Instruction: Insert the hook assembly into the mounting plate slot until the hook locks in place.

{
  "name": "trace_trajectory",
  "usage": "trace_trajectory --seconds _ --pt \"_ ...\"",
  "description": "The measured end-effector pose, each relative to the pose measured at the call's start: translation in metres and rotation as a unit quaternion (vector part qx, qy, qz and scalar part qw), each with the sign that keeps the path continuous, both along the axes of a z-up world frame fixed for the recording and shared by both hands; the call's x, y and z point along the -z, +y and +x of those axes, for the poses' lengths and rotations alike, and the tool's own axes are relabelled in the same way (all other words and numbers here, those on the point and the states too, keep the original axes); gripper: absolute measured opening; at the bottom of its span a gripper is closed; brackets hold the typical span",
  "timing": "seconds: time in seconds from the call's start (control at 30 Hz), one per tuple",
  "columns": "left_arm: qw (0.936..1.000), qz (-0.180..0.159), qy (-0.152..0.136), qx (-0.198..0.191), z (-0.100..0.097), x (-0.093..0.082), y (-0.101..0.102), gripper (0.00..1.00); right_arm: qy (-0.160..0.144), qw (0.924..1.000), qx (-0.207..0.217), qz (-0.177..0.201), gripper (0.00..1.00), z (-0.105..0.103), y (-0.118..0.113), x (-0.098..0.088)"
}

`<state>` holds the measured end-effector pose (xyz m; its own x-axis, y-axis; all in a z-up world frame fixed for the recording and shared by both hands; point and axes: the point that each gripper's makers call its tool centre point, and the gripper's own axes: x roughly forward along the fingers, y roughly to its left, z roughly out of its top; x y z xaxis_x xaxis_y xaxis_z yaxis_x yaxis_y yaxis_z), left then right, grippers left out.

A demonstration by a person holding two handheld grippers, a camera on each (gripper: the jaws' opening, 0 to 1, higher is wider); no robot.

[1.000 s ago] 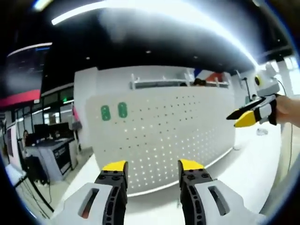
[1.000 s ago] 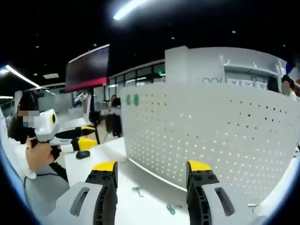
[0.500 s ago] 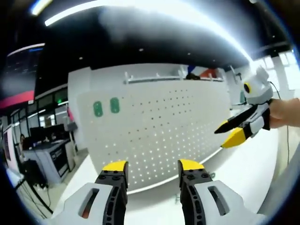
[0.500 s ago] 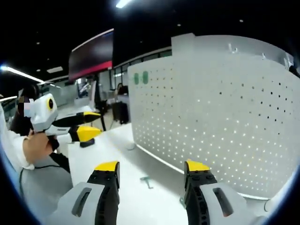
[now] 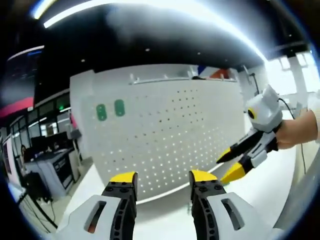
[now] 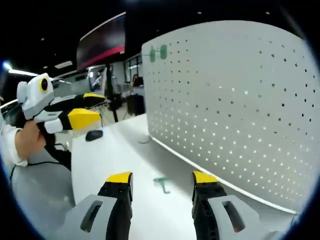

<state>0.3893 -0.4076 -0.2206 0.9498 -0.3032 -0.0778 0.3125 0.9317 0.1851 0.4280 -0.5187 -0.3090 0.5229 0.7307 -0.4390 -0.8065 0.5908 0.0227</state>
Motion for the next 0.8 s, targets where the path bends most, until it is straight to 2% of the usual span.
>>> trace_trajectory --seconds 0.27,0.57,0.8 --pt "1.0 0.003 0.005 0.002 0.001 0.003 -0.001 0.42 0.035 0.9989 -0.024 -0.022 0.36 0.005 0.017 0.039" --pt "0.9999 0.008 0.009 0.0 0.001 0.006 0.0 0.42 0.052 0.9973 -0.039 -0.033 0.29 0.014 0.03 0.062" --pt "0.9998 0.012 0.015 0.001 0.002 0.009 0.0 0.41 0.075 0.9947 -0.046 -0.053 0.2 0.02 0.034 0.087"
